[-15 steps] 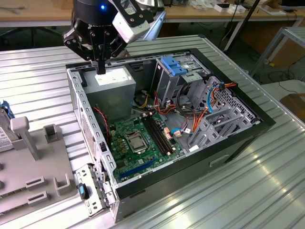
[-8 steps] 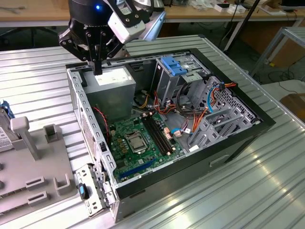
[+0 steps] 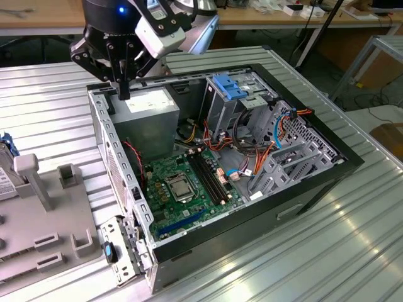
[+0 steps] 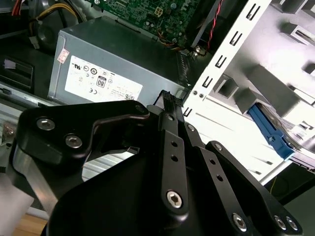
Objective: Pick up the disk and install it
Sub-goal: 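Reach for the disk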
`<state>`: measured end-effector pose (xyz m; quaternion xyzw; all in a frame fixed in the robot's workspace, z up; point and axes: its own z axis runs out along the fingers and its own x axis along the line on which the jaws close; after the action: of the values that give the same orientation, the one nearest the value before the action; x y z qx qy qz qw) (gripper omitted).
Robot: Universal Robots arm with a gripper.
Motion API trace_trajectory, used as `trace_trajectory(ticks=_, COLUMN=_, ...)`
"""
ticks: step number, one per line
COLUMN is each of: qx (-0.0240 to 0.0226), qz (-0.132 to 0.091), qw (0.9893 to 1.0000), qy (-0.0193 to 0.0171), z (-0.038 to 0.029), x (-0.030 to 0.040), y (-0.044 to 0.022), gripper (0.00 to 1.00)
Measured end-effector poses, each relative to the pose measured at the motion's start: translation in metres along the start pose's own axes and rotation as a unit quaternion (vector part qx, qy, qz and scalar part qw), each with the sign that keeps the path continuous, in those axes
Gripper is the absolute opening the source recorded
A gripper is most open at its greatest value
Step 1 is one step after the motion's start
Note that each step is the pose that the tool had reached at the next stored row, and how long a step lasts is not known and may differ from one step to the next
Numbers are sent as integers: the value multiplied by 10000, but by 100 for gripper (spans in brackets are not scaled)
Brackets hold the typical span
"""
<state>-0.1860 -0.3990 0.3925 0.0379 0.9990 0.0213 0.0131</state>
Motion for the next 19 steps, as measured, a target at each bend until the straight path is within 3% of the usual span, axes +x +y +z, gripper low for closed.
trace_trajectory(ticks=13, qx=0, qz=0, qw=10000, qy=0, z=-2, x=145, y=-11, gripper=11)
trace_trajectory(ticks=15, qx=0, qz=0, qw=10000, qy=0, z=-3, x=208, y=-16, gripper=11)
trace_trajectory(ticks=19, qx=0, qz=0, qw=10000, qy=0, z=-3, x=243, y=-19, gripper=11)
